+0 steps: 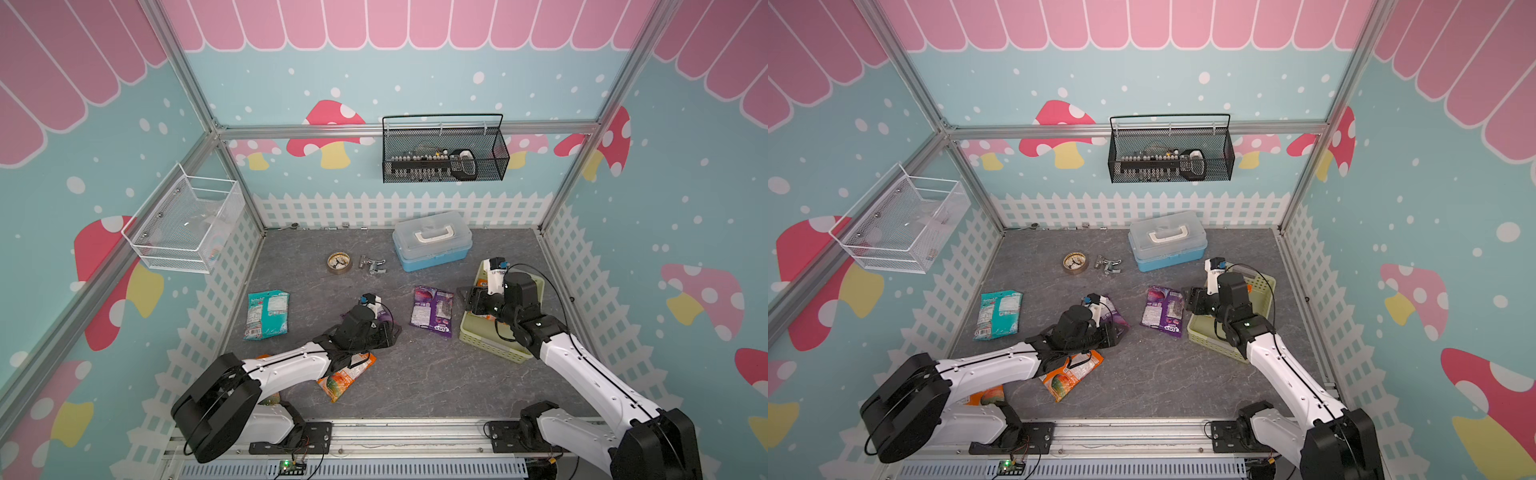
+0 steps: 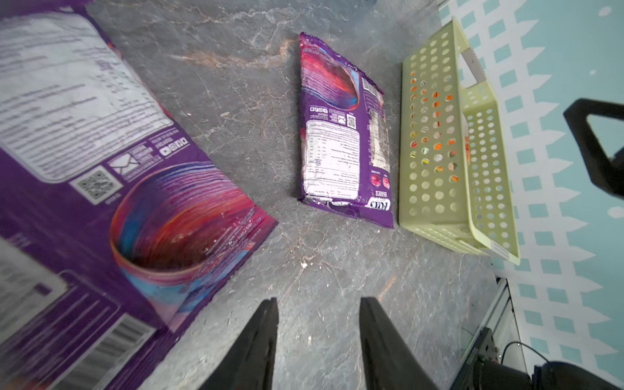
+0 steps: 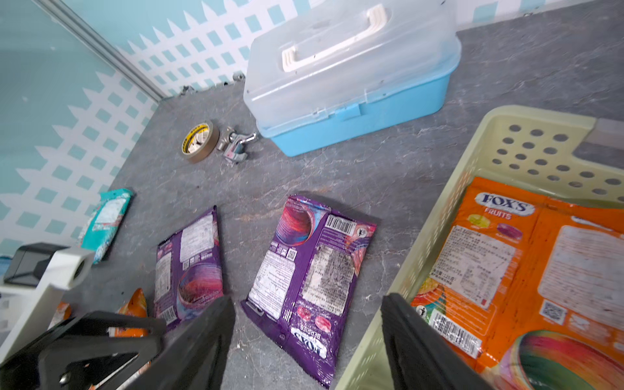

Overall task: Put the candies in the basket
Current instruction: Pick up the candy at the center of the board.

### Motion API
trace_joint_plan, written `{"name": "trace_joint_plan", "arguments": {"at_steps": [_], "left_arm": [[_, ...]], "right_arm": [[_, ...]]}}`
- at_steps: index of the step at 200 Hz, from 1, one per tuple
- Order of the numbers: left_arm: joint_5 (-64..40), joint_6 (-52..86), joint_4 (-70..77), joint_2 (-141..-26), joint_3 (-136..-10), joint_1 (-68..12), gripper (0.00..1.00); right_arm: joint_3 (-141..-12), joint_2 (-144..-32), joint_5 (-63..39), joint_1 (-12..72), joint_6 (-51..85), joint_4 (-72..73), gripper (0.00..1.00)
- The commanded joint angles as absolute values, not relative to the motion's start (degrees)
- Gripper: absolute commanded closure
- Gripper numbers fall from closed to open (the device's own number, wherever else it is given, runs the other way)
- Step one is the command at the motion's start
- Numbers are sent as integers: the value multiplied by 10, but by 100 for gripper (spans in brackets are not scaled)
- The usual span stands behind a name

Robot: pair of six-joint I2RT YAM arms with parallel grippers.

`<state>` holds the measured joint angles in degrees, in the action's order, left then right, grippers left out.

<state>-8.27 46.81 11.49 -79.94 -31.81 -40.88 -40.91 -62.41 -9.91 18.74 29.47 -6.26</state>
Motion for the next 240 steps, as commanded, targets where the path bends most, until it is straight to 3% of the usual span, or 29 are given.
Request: {"name": "trace_joint_plan", "arguments": {"at_steps": [1, 41, 83, 123, 172, 224, 240], "left_arm": [[-65, 499, 172, -852, -361, -407, 58], [-82, 472, 175, -948, -418, -409, 59], [-141, 465, 191, -1022, -452, -405, 60], [-162, 481, 193, -1056, -456, -404, 59], [-166, 512, 210, -1061, -451, -402, 61], [-210, 547, 273, -1055, -437, -369, 100], [-214, 554, 277, -1039, -429, -358, 100]], "right_arm": [[-408, -623, -86, 200, 274, -78, 25], [-430, -640, -52, 236, 234, -105, 28], [-490, -725, 29, 283, 301, -132, 28], [-545, -813, 55, 300, 328, -129, 28], [-539, -828, 50, 308, 329, -110, 28], [-526, -818, 10, 318, 282, -98, 25], [-518, -813, -1, 326, 234, -98, 24]]}}
